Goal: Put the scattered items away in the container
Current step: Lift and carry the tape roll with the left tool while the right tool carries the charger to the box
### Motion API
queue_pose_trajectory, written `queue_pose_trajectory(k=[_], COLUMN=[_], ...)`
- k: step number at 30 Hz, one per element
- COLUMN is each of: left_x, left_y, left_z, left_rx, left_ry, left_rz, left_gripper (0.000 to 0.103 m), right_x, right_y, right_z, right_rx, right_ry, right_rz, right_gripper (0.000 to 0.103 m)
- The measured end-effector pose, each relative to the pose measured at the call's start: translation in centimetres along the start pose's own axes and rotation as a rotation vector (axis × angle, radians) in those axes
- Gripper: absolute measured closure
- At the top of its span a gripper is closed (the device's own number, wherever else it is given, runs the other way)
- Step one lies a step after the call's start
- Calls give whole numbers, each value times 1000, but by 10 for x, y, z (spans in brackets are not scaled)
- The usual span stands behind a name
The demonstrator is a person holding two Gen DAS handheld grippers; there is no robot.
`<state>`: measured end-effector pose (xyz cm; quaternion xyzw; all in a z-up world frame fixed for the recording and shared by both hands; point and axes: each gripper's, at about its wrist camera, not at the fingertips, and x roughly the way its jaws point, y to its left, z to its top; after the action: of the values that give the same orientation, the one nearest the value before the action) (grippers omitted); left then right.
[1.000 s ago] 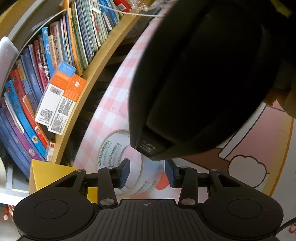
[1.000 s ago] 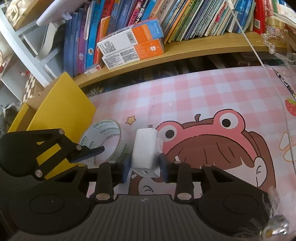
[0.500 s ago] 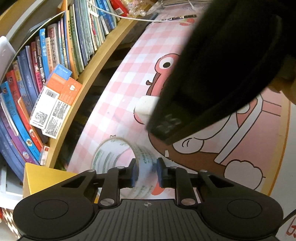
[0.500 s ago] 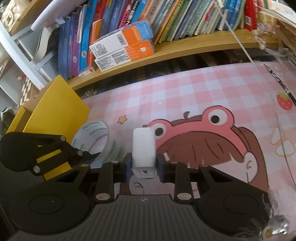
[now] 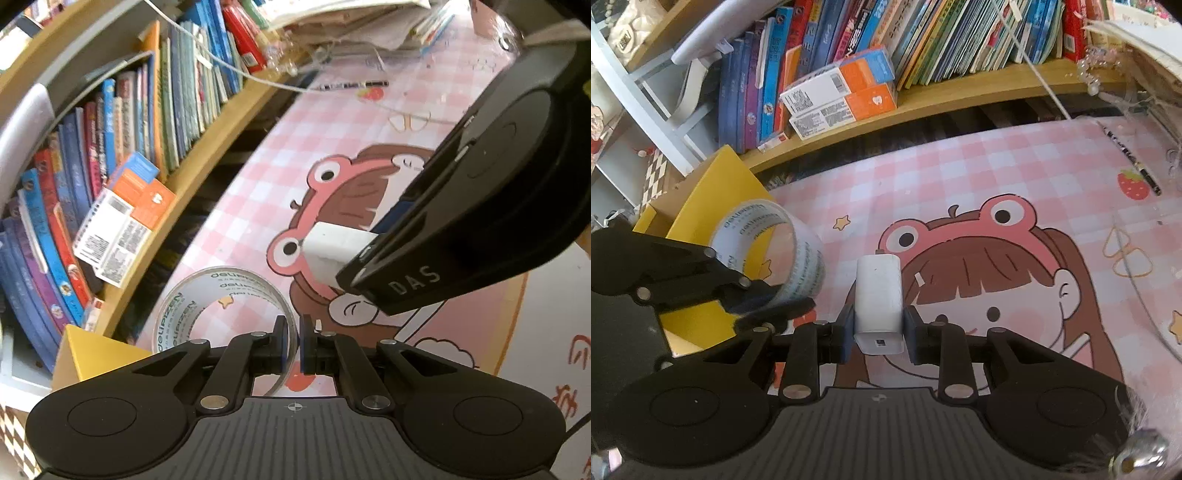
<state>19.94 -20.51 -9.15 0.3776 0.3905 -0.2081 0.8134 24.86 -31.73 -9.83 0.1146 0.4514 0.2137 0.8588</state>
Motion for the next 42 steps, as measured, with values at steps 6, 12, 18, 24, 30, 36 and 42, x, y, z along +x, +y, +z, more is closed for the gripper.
queue_pose_trajectory(k=[6,12,18,24,30,36,42], left_x=[-27,-48,-74,-101,-117,-131,-145], left_y=[5,6,-1,-5,-8,-5,6], left_z=[-4,-11,-19,-31,-47,-64,-85], left_rx=[-21,-45,-63,-77,-91,-111,-146], left_ry=[-43,-69,-110,-149,-155,-168,-181], left_rz=[14,8,13,22,10,20,42], left_gripper=[98,98,98,98,98,98,98], right_x=[-21,-41,-64,-85,-96,-104,-105], right_y=[5,18,34,53,70,87,112], right_z=[-7,-18,-32,-46,-60,-69,-74], right_rx=[-2,-19,-39,-64,-86,-96,-124], right_ry=[-26,-47,-68,-91,-100,-112,-115], right_rz=[-10,-11,-20,-29,-33,-40,-32], right_gripper=[77,77,77,78,79,79,79])
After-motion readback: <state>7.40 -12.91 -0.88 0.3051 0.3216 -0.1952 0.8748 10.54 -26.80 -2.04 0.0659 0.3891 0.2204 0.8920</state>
